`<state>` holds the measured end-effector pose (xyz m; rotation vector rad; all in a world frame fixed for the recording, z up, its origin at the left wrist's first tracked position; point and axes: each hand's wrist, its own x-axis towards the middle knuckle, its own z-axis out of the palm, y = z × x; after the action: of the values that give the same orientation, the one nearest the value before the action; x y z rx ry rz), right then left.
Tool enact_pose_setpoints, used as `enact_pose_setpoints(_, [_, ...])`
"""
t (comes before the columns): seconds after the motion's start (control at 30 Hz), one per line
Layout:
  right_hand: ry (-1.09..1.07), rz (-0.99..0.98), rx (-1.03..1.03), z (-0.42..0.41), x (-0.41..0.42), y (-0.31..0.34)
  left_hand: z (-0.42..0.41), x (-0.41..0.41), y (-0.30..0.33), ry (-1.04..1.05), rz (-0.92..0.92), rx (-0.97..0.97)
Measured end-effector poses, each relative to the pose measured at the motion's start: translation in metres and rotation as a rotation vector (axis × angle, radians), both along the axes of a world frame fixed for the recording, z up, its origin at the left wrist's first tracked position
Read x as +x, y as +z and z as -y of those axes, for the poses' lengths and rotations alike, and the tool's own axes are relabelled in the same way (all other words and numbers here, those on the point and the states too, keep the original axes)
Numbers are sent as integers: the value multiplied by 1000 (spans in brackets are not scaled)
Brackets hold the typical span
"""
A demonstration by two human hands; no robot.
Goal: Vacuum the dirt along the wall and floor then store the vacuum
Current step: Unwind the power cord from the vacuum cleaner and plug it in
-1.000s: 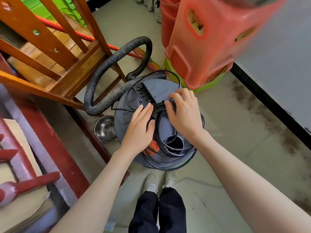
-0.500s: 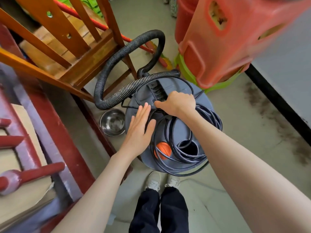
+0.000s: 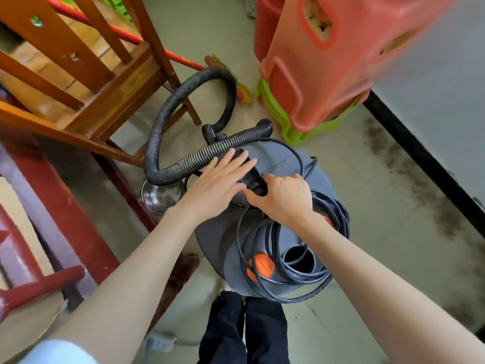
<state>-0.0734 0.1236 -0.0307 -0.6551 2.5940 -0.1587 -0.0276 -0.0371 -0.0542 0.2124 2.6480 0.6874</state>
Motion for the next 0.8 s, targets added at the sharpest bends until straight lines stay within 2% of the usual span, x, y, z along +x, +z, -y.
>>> enact_pose_setpoints(0.07, [-8,-48,-56,-7,3,-1,2,-8,-3,-54,59,52])
enact_pose_setpoints(0.17, [4,-34,-103,-15,3,3,11,-13,-9,-91,39,68])
enact_pose_setpoints(0.23, [9,75,-80,-18,-2,9,15,-20,-13,-119,-49,50])
enact_pose_setpoints(0.3, [-51,270,-68,-17,-12,12,17,-28,-16,-170,-118,45])
enact_pose_setpoints(0.4, [-155,420,-73,-13,-22,6,18,-36,-18,-187,-107,99])
enact_pose_setpoints(0.53, [-210,372,-88,-12,-22,-1,21,-42,-20,-224,-186,89])
enact_pose_setpoints(0.63, [-218,387,-82,-12,-29,1,22,-47,-18,-229,-180,69])
enact_pose_setpoints(0.8, [-90,300,-25,-11,-45,5,18,-48,-16,-187,-269,-3])
